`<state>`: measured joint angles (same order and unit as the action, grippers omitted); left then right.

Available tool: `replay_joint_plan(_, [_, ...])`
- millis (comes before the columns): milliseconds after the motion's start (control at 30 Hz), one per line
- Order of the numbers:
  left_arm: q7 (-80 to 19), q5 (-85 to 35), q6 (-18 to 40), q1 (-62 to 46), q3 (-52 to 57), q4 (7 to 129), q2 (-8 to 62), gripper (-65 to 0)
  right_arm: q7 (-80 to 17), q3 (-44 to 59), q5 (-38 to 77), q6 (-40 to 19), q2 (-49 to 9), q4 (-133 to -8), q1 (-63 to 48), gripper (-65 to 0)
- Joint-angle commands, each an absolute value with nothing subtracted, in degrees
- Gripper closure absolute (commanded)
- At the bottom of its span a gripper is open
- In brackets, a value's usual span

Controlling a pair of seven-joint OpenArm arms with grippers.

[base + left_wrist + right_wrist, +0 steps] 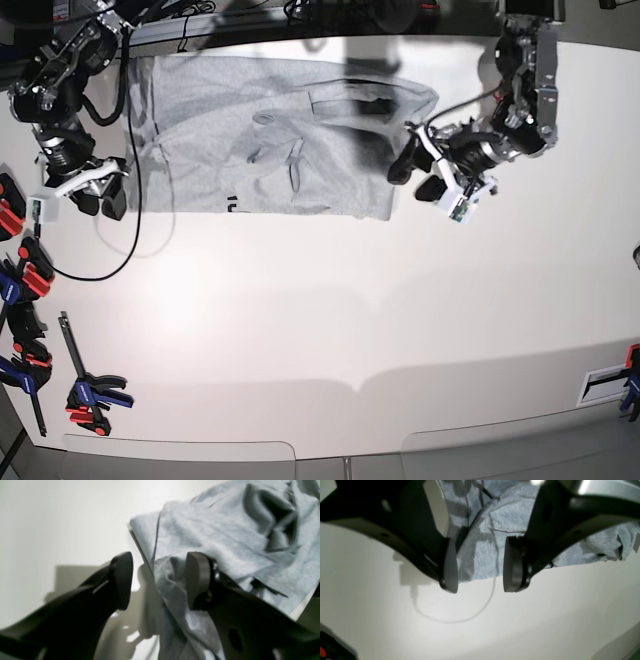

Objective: Fold the T-shirt properly
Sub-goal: 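Release the side and pull the left gripper back toward the collar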

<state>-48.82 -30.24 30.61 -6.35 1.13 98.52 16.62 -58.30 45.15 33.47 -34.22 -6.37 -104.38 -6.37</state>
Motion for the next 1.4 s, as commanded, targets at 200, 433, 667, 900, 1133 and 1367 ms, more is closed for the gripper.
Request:
replay_joint_plan(200, [-47.1,-35.0,31.0,0.2,-0.1,94.0,15.4,-31.2,-56.9,45.3,34.7,-34.0,-7.1,-105.4,-5.7,-28.4])
replay_joint_plan(433, [-48.3,-35.0,31.0,5.0,-7.2,87.7,15.1,-31.2,-57.0,45.3,34.7,-34.0,-7.1,-105.4,-5.7,-28.4])
replay_joint_plan(667, [-47.9,-32.7,31.0,5.9,-11.4,87.7,15.1,-31.2,-57.0,45.3,34.7,-34.0,-7.1,-105.4,-5.7,-28.4])
replay_joint_plan(900, [-47.7,-31.3,30.8,5.9,-11.5,87.7,15.1,-30.0,-57.0,45.3,34.7,-34.0,-7.1,-105.4,-5.7,-28.4])
replay_joint_plan(1133, [-48.1,-31.4,30.8,5.9,-11.4,87.7,15.1,0.0,-57.0,45.3,34.7,-34.0,-7.1,-105.4,-5.7,-28.4])
replay_joint_plan(1367, [-57.1,-39.3,31.0,5.8,-11.3,91.8,15.3,0.0,-57.0,45.3,34.7,-34.0,-7.1,-105.4,-5.7,-28.4])
